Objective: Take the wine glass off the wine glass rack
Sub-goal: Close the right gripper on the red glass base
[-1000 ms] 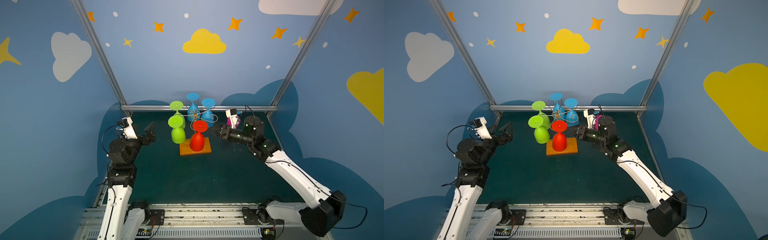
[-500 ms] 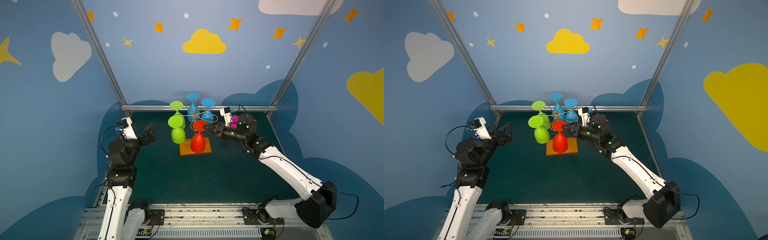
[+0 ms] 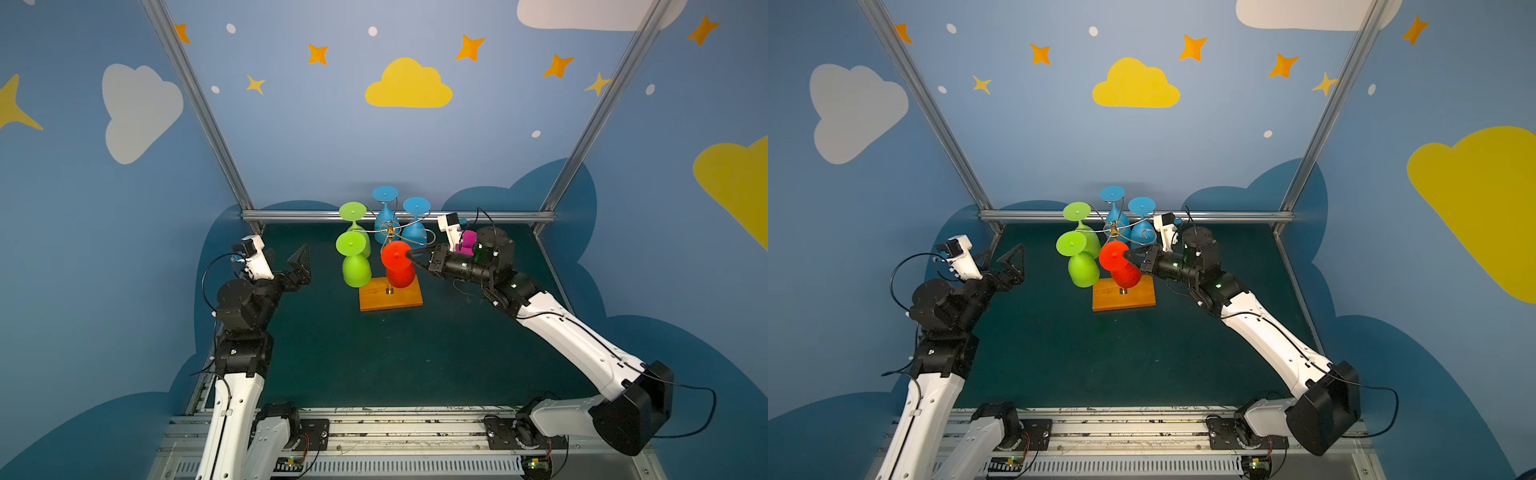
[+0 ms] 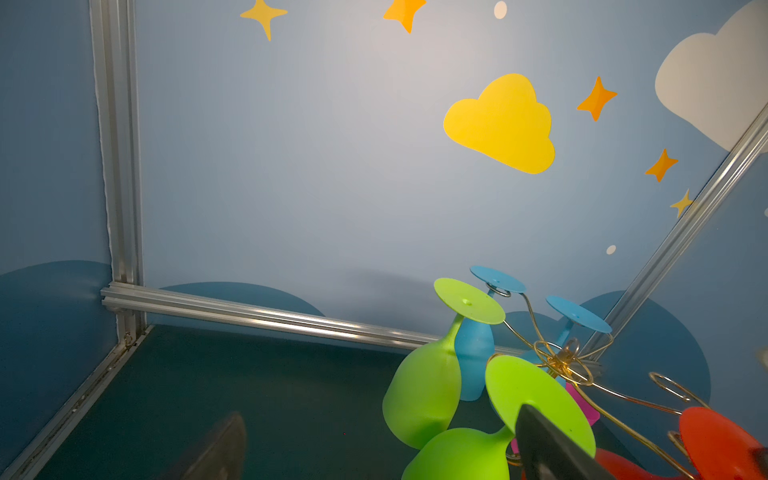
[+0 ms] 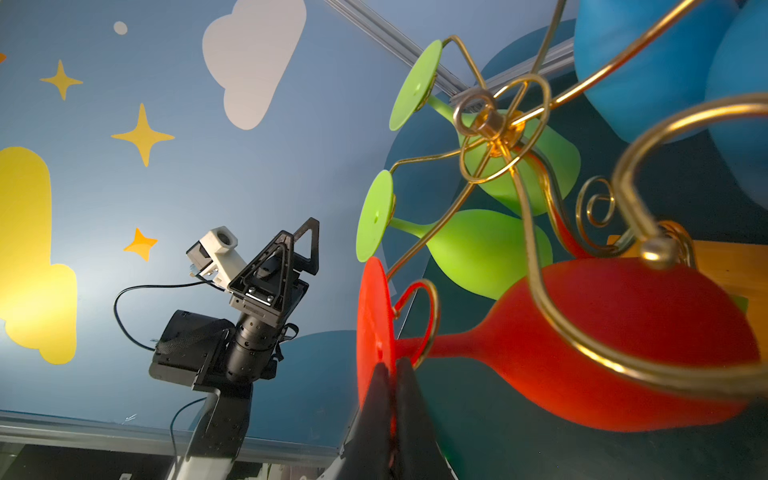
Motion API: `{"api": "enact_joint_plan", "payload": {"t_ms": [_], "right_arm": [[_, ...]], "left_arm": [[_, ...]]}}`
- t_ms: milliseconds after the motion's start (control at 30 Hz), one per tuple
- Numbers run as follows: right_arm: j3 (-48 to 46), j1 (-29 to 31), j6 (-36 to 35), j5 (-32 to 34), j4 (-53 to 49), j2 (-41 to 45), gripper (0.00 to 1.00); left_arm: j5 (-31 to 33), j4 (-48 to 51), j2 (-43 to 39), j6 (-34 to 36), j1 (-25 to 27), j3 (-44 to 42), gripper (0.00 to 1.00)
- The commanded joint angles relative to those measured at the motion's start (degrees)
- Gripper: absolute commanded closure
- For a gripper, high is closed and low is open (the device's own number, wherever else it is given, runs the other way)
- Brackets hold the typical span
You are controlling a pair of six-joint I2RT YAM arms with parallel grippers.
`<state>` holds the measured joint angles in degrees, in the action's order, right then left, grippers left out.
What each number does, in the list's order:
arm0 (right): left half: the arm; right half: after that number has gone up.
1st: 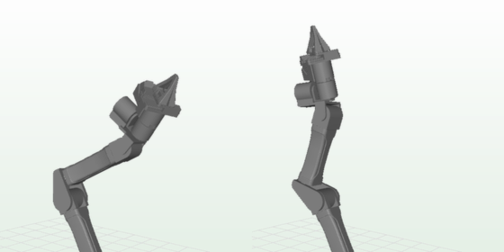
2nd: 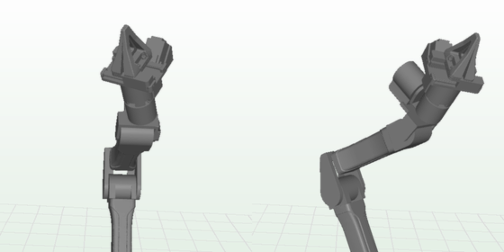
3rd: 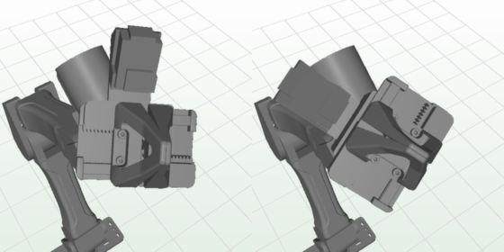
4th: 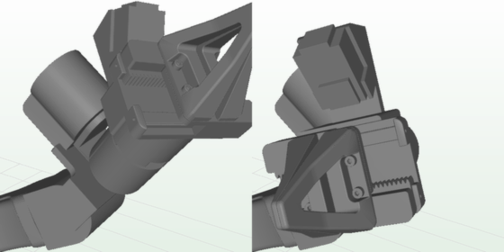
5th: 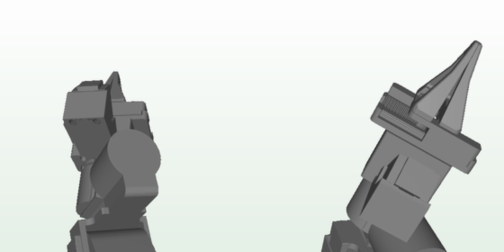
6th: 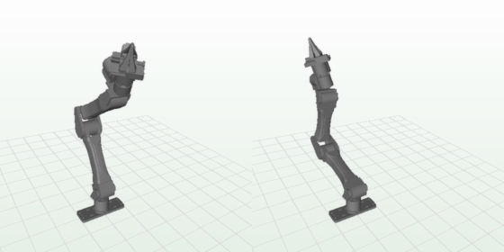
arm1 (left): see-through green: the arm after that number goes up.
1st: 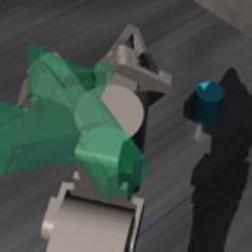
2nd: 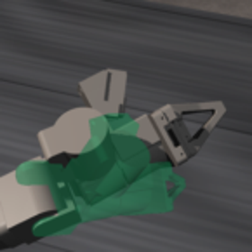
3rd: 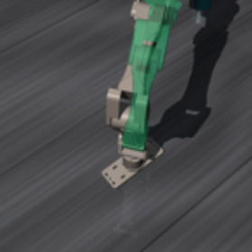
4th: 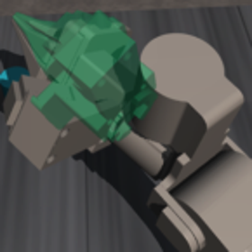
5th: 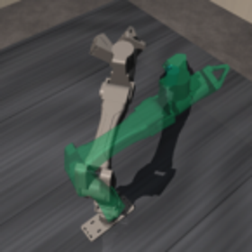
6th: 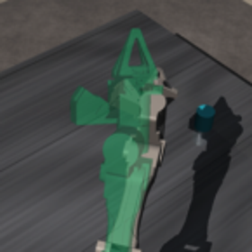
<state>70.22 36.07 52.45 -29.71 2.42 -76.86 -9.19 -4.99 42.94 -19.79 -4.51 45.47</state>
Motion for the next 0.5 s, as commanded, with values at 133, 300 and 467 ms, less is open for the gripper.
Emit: {"api": "enact_joint_plan", "payload": {"t_ms": [133,300,467], "right_arm": [[1.5,0.1,1.3,-0.6,2.0,1.2,1.0],[1.1,0.0,3.5,-1.4,4.0,1.5,1.0],[1.4,-0.4,5.7,-2.6,5.4,1.6,1.0]], "left_arm": [[0.1,-1.5,-0.7,-0.1,-0.3,-0.3,0.01],[0.1,-1.6,-0.8,-0.3,-0.3,-0.4,0.01],[0.1,-1.7,-0.8,-0.4,-0.3,-0.4,0.01]]}}
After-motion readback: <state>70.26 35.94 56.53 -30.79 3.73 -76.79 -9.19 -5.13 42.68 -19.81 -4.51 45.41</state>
